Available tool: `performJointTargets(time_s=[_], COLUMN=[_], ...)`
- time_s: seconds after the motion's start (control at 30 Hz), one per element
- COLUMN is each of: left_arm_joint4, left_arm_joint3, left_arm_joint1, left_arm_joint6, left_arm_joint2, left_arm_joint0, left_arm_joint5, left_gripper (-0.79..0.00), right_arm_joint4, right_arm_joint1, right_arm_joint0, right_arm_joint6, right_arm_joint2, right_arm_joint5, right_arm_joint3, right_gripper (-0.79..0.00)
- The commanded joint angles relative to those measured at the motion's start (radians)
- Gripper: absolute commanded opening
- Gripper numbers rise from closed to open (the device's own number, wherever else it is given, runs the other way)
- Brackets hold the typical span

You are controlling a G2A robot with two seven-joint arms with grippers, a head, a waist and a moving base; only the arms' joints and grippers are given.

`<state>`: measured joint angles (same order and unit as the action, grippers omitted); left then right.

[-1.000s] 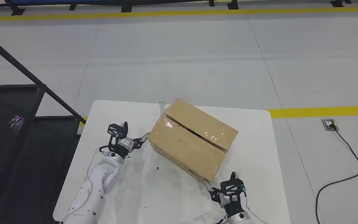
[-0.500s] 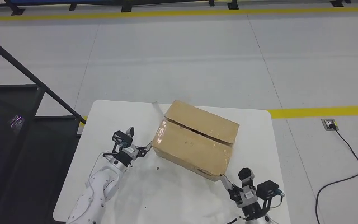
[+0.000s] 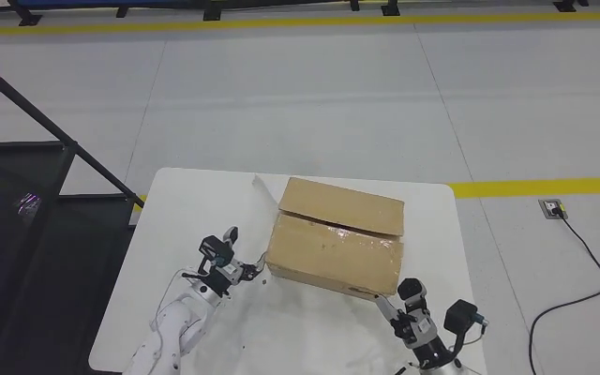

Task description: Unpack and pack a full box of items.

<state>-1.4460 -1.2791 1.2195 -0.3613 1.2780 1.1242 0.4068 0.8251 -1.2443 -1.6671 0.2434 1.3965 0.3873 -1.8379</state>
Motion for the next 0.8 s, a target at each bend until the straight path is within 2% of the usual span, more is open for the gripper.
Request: performJointTargets(time_s=[0.0,0.2,0.37,0.57,0.77], left_arm_joint4=[-0.009,-0.019,0.016,0.083,0.054], left_arm_joint3=[-0.016,-0.062,-0.088,-0.091,-0.061], left_arm_joint1=[-0.001,-0.006,-0.014,-0.023,-0.023], left_arm_joint6=[-0.005,-0.015,-0.021,0.008,0.051], left_arm_joint2=[-0.005,-0.002,0.054,0.138,0.14], left_arm_joint0=[0.019,0.068,0.099,0.089,0.032], left_arm_joint5=[0.002,0.007,-0.012,-0.039,-0.083], left_gripper=[0.0,0.0,0.0,0.0,0.0], right_arm_joint4=[-0.007,-0.029,-0.039,-0.045,-0.045], right_arm_joint1=[0.0,0.001,0.002,0.002,0.004], right_arm_joint0=[0.003,0.008,0.007,0.002,-0.005], right_arm_joint6=[-0.001,-0.003,-0.003,-0.001,-0.014], right_arm_joint2=[0.003,0.015,0.023,0.032,0.047], right_arm_joint5=[0.009,0.041,0.059,0.072,0.075], right_arm_joint3=[0.005,0.017,0.023,0.026,0.032], right_gripper=[0.0,0.0,0.0,0.0,0.0])
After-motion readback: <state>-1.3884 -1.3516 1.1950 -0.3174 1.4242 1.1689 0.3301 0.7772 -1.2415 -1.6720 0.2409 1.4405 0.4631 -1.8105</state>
